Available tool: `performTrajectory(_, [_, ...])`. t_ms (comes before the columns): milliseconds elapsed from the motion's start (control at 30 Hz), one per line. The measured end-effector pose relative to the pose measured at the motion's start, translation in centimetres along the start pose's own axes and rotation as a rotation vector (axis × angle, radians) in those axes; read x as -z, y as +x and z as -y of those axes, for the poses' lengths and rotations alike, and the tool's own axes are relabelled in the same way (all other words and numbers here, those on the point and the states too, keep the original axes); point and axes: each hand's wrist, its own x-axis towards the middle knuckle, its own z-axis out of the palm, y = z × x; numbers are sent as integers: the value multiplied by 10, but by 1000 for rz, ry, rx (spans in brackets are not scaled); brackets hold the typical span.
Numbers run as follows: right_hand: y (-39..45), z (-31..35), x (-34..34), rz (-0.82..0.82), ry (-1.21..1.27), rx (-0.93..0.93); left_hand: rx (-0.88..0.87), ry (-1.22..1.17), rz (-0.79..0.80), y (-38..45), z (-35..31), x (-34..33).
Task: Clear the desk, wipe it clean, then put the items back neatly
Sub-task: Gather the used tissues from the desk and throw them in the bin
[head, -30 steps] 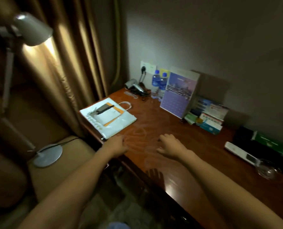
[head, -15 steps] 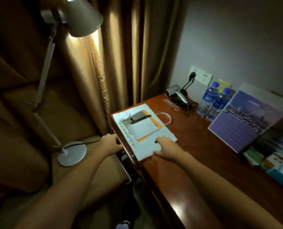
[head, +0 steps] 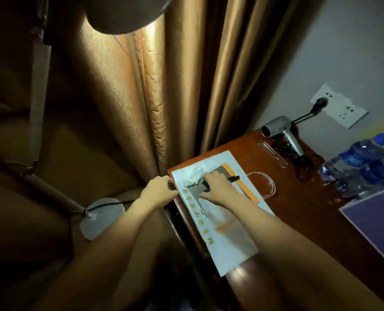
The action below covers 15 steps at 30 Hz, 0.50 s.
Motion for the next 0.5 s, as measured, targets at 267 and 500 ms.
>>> performTrajectory(267, [74,8,-20,40,55,-45,13,47,90,49,28,-12])
performTrajectory(500, [106,6,-43,-9,136,-49,57,72,138,74,48,-23])
